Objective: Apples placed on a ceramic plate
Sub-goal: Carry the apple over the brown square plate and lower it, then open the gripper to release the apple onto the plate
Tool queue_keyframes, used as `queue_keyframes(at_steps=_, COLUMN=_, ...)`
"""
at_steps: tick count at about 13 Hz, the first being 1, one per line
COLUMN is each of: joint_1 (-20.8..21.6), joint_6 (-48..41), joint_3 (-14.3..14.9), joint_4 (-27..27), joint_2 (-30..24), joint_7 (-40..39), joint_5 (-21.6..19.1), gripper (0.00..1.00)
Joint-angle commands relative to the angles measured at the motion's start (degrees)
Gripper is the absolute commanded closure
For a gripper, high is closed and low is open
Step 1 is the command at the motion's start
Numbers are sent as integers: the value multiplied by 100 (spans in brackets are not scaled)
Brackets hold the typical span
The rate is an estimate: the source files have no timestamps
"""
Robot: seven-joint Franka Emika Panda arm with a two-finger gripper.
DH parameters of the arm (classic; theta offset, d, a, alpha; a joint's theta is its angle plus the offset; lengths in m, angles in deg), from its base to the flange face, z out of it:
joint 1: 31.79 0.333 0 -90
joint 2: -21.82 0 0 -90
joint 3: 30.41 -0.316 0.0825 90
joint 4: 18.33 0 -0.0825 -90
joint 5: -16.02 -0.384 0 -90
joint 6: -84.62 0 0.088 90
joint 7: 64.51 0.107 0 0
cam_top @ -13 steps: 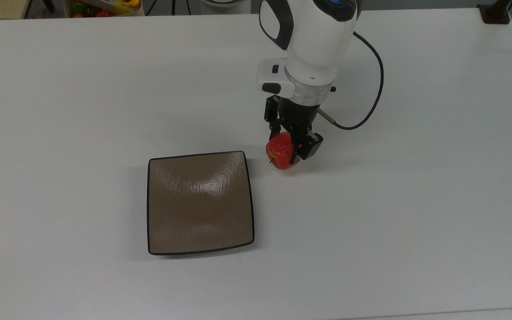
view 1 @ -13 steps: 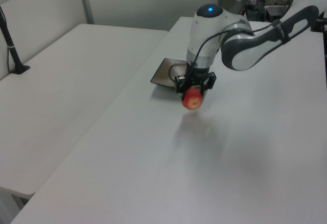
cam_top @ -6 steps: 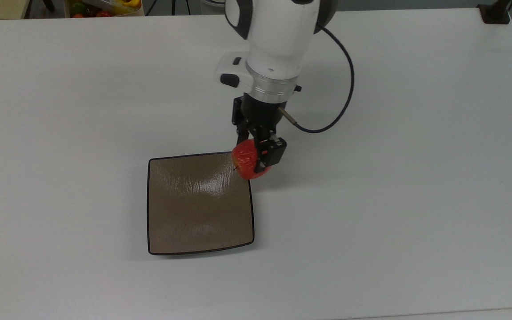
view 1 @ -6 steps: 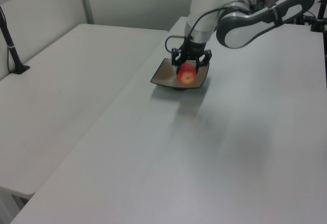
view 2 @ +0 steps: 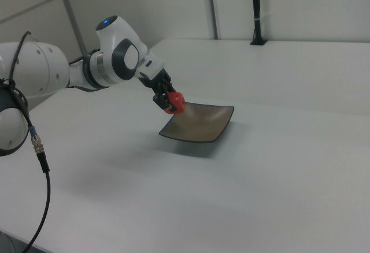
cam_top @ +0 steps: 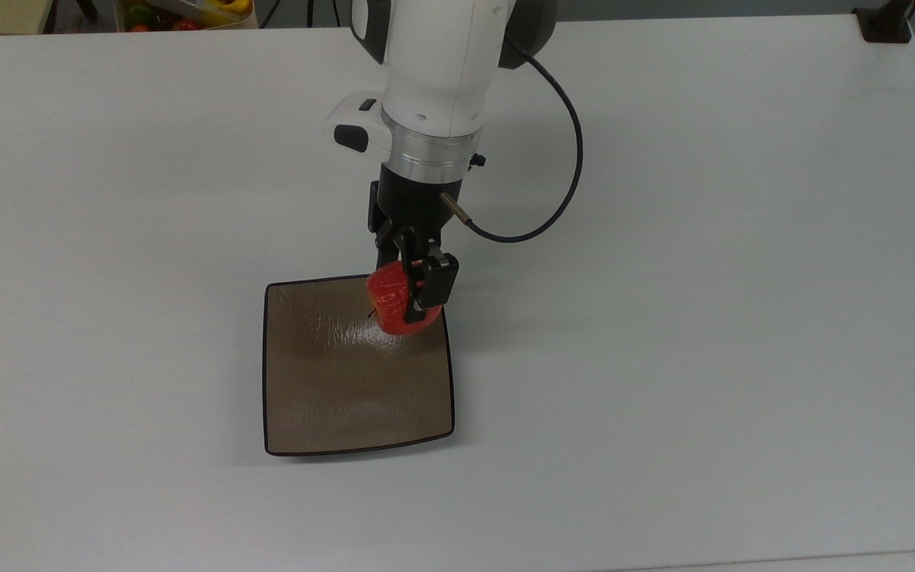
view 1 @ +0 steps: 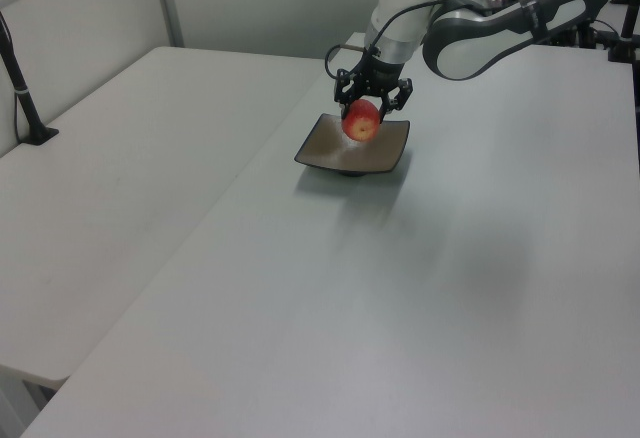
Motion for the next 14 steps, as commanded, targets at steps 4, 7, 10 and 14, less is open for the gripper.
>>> queue_keyframes(at_steps=4, joint_1=-24, joint_6=186, joint_3=33, joint_4=155, joint_2=-24, joint_7=67, joint_5=101, gripper=0)
queue_keyframes(at_steps=7, joint_1=-24, joint_6=186, joint_3=33, joint_4=155, joint_2=-24, joint_7=67, joint_5=101, gripper=0)
queue_keyframes(at_steps=10, joint_1=-24, joint_6=177, joint_3=33, joint_4=155, joint_2=-33, joint_7=41, joint_5=101, gripper=0)
queue_keyframes(at_steps=14, joint_1=-15, joint_6=-225, joint_3=25, joint_4=146, joint_2=-112, joint_7=-705, joint_5=92, gripper=0)
